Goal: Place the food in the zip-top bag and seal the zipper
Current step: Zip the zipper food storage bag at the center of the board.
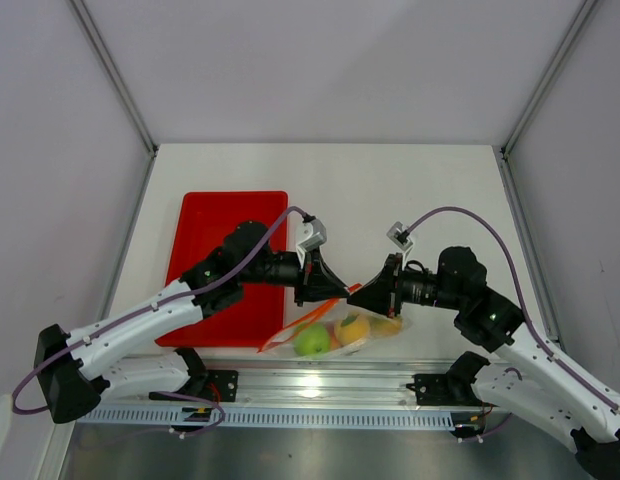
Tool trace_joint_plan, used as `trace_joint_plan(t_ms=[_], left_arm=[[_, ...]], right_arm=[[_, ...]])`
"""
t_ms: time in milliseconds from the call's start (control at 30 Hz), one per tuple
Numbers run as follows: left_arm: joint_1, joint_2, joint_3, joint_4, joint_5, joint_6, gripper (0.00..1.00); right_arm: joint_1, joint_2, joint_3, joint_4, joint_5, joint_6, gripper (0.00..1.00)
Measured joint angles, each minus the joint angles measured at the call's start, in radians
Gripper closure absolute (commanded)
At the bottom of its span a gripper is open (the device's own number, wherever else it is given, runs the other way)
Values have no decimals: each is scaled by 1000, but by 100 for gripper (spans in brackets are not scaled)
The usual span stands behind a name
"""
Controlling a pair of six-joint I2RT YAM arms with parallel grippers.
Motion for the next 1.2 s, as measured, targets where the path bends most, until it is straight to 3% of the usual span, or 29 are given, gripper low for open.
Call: trace_joint_plan(t_ms=[767, 1200], left_arm=[[5, -30, 4, -131, -21, 3, 99], [6, 26, 175, -350, -29, 21, 99]], right_arm=[[-1, 5, 12, -44, 93, 87, 100], [-2, -6, 35, -107, 170, 261, 100]])
